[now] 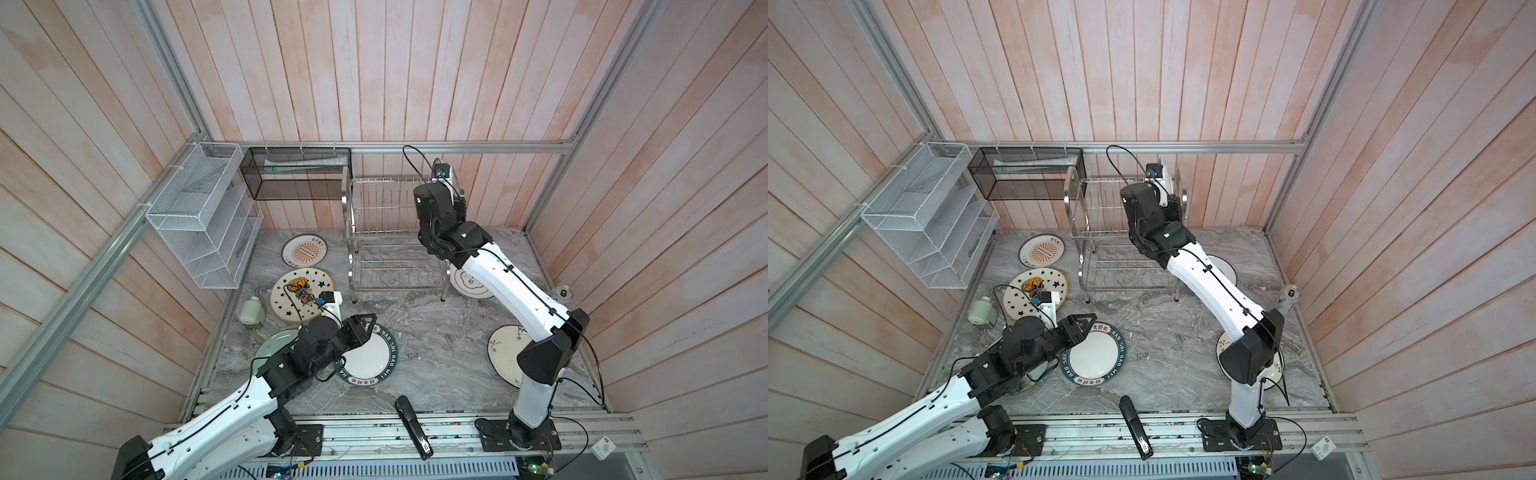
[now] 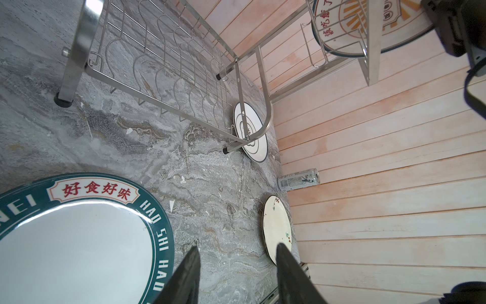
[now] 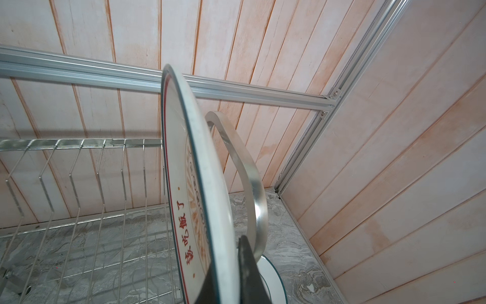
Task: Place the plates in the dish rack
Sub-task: 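Lower the sunburst plate into the rack slots with the right gripper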
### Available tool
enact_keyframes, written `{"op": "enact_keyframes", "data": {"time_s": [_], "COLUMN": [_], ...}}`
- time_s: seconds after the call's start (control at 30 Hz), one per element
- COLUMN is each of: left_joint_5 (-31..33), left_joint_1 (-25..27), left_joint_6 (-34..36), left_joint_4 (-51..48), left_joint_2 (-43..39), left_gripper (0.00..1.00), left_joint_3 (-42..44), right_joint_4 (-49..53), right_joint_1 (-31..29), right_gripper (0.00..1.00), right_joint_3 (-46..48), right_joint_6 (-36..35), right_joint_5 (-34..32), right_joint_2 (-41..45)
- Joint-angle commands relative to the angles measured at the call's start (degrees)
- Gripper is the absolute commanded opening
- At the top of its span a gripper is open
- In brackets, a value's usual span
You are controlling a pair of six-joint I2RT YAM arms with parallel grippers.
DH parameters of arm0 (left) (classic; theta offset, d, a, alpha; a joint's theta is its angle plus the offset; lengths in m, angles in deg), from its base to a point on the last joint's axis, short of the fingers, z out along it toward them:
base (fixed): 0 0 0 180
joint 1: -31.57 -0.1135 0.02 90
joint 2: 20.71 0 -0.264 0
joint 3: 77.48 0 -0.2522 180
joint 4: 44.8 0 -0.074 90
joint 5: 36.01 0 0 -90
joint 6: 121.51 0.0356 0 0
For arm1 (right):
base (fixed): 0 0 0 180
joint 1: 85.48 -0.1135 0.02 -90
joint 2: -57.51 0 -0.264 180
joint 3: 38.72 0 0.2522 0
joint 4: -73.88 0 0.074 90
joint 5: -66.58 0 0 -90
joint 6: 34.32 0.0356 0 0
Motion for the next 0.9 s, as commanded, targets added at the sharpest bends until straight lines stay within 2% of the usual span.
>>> {"op": "enact_keyframes", "data": {"time_s": [0.0, 0.2, 0.43, 0.73, 0.87], "left_joint_5": [0.10, 0.11, 0.18, 0.26, 0.27], "left_joint_1": [0.19, 0.24, 0.18, 0.24, 0.23], "left_joint_6": [0.03, -0.14, -0.32, -0.23, -0.23], "left_joint_4": [0.08, -0.04, -0.17, -0.35, -0.16], "left_joint_2": [-0.79, -1.05, -1.50, -1.48, -1.26], "left_gripper": [0.48, 0.48, 0.48, 0.48, 0.48], "left_joint_3": [0.30, 0.55, 0.86, 0.74, 0.74], "right_joint_4": [-0.48, 1.11, 1.39, -0.39, -1.77], "right_joint_1": [0.03, 0.43, 0.65, 0.91, 0.91], "right_gripper": [0.00, 0.02, 0.29, 0.48, 0.53], "right_joint_3": [-0.13, -0.27, -0.19, -0.75, -1.51], "right_joint_6": [2.03, 3.36, 3.27, 0.91, -0.97], "right_joint_5": [-0.60, 1.10, 1.25, 1.43, 2.59], "right_joint_2": [1.36, 1.09, 0.84, 1.10, 1.35]}}
